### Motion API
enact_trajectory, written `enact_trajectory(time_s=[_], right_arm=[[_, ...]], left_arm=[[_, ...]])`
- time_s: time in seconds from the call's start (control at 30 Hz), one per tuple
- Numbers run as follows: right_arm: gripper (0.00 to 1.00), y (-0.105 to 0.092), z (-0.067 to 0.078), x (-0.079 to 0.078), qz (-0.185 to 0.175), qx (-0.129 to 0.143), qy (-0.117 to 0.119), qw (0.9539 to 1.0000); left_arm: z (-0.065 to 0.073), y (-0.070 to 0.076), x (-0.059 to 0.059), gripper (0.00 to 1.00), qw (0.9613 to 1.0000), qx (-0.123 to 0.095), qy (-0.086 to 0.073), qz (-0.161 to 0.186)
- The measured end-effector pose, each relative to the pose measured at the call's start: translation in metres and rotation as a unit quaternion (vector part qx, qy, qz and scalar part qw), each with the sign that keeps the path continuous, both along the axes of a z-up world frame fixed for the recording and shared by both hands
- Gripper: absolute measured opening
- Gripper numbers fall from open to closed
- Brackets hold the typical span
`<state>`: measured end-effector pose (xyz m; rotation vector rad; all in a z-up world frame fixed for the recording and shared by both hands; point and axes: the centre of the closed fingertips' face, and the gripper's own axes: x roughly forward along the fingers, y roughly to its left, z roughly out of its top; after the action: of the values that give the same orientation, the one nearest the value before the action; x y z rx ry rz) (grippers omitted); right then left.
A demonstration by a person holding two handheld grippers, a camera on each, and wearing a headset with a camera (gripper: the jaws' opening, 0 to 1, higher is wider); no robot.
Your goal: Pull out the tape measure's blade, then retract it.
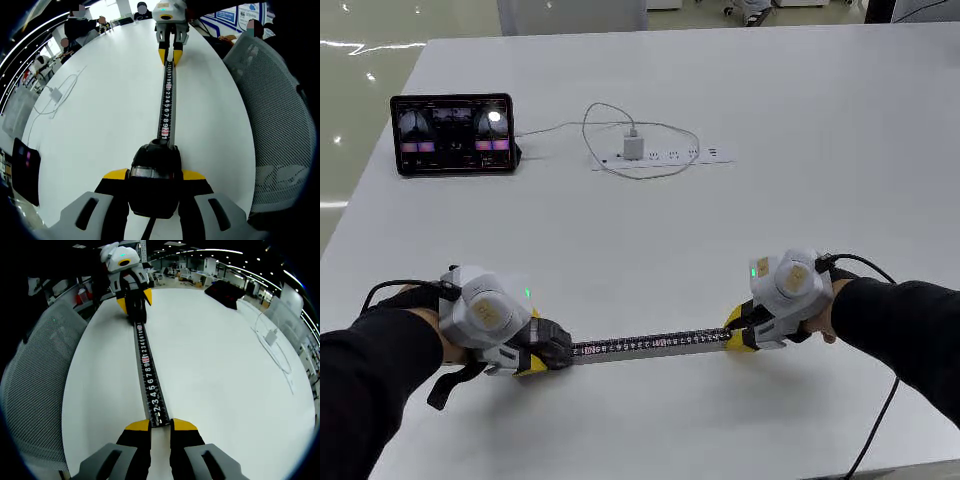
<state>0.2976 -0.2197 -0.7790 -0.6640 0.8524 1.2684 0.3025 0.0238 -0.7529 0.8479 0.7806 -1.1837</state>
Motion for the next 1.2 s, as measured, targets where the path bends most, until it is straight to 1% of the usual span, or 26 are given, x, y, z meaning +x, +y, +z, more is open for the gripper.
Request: enact_trajectory(time_s=[0.6,0.97,1.1,1.2], right_arm=[[0.1,-0.0079,-0.0004,0.0,-0.004,-0.002,0.0,1.0],[0.1,-0.0088,-0.0002,-0.0001,-0.006,0.0,0.001,1.0],[0.1,-0.0085,-0.0002,0.0001,-0.014,0.002,0.005,0.9999],[0.11,-0.0079,-0.0005,0.0003,-0.01,-0.001,0.001,0.9999]], left_arm=[[0.0001,-0.0006,-0.0007,0.32,1.0,0.0,-0.001,0.001],[-0.0003,-0.0008,-0.0005,0.32,1.0,0.001,0.001,0.0],[-0.0003,-0.0008,-0.0007,0.32,1.0,0.001,0.001,0.0],[0.0001,-0.0009,-0.0008,0.32,1.0,0.001,0.001,0.0]])
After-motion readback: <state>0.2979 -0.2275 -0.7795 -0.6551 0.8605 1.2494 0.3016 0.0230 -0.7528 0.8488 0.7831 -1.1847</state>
